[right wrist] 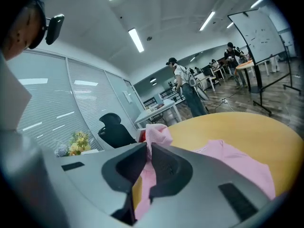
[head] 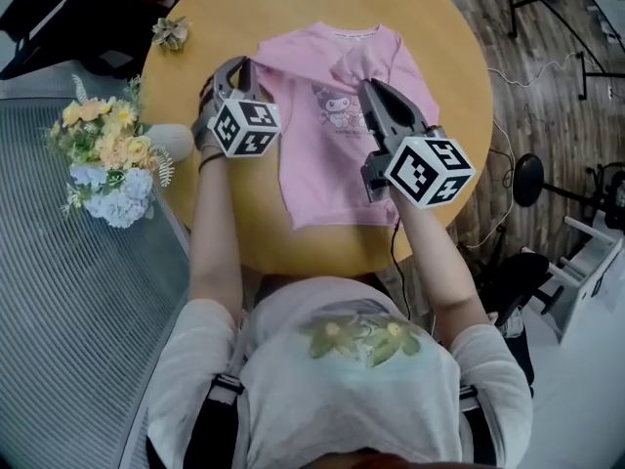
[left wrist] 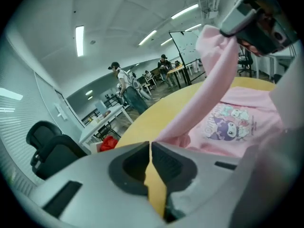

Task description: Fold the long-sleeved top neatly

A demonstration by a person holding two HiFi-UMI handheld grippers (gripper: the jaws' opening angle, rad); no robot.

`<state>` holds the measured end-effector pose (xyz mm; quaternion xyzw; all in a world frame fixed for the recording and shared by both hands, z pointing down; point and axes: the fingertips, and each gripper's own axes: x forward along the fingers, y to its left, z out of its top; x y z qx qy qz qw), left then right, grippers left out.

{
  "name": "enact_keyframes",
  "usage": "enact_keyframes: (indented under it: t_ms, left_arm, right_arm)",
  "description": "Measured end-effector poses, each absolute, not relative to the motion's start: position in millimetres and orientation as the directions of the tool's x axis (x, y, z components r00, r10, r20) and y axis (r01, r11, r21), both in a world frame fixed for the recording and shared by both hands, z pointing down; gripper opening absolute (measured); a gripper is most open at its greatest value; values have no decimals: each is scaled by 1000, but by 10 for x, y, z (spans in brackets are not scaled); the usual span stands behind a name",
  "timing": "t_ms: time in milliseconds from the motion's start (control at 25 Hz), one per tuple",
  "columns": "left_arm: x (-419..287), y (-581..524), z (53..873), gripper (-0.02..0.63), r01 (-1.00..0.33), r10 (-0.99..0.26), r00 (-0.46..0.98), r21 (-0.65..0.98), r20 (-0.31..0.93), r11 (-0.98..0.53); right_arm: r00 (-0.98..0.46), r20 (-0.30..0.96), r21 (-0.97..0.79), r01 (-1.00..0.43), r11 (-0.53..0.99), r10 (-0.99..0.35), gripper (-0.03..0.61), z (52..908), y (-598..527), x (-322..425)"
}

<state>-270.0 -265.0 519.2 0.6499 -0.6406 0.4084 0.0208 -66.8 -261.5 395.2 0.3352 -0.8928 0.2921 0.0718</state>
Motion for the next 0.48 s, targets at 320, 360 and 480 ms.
enact_keyframes:
  t_ms: [320, 360, 480]
  left_arm:
    - [-2680, -2169, 5599, 20, -912, -717, -99, -351, 689, -211]
    - [-2580, -1987, 5682, 20, -929, -702, -69, -303, 709, -214]
    - [-2248, -1411, 5907, 20, -964, -653, 10, -166, 757, -208]
  right_arm:
    - [-569, 513, -508, -805, 307, -643, 44, 4882, -1700, -258]
    - [-552, 555, -509, -817, 270, -623, 44, 5066, -1577, -177]
    - [-537, 609, -539, -820, 192, -584, 44, 5352, -1357, 42]
